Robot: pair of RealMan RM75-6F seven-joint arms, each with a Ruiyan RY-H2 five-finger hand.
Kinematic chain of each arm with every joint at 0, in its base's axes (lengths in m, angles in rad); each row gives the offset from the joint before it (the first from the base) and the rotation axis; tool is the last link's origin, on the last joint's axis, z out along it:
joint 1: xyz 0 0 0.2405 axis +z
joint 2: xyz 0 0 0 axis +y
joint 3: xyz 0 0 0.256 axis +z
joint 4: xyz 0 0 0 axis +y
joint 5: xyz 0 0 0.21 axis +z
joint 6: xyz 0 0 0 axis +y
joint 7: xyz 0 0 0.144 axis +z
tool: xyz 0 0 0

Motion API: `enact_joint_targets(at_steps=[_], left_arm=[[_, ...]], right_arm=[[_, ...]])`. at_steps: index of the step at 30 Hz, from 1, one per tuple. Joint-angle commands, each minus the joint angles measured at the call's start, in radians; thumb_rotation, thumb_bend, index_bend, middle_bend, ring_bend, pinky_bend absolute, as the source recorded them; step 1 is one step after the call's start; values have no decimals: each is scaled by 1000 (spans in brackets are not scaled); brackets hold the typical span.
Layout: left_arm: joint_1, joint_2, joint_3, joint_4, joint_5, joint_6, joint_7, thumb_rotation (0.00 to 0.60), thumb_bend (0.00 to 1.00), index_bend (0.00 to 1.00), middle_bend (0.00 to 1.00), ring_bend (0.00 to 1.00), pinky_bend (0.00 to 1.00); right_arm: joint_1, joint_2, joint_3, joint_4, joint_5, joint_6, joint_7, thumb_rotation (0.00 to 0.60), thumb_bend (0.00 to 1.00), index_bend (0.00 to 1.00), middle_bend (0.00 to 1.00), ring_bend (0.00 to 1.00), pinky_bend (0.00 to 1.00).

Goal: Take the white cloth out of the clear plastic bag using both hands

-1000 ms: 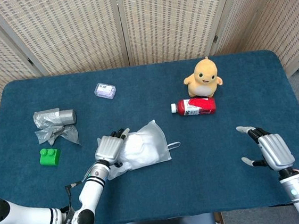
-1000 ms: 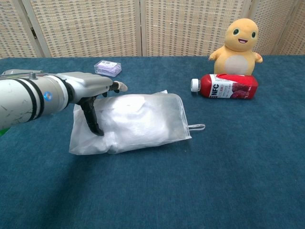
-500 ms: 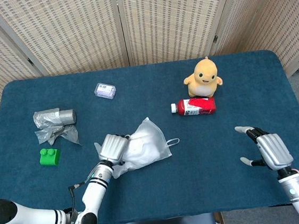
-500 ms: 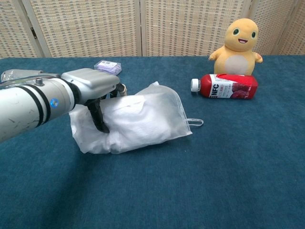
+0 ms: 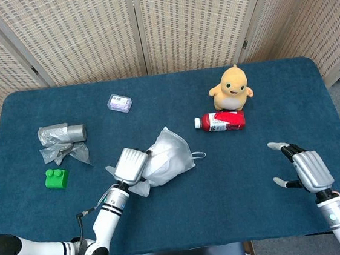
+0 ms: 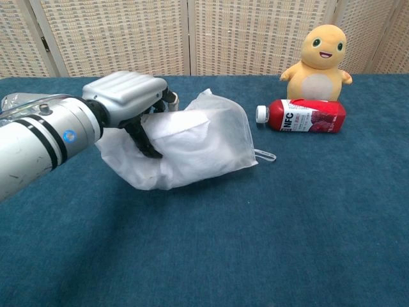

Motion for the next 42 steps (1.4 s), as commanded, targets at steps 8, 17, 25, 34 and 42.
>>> enact_joint_targets(at_steps=[8,17,25,34,42], left_arm=[[89,-19,-12,57,183,54,-171,600,0,491,659,617,712],[128,9,-11,16,329,84,-225,600,0,491,659,617,712],[150,61,-23,-59,430,96,-235,600,0,490,659,617,712],[162,116,-59,-127,468,92,-251,600,0,490,659,617,713],[178,156,-83,-200,516,91,-265,600,0,491,659,617,713]], right_arm=[[9,-8,21,3,4,12,14,600,0,250,286,275,504],[44,-26,65,-2,-3,20,20,600,0,269,286,276,505],[105,-68,115,2,-2,2,1,600,0,340,286,276,504],[173,-116,163,9,-14,-13,-23,600,0,424,266,274,504],[228,-162,191,28,-16,-24,-39,600,0,472,233,219,485]])
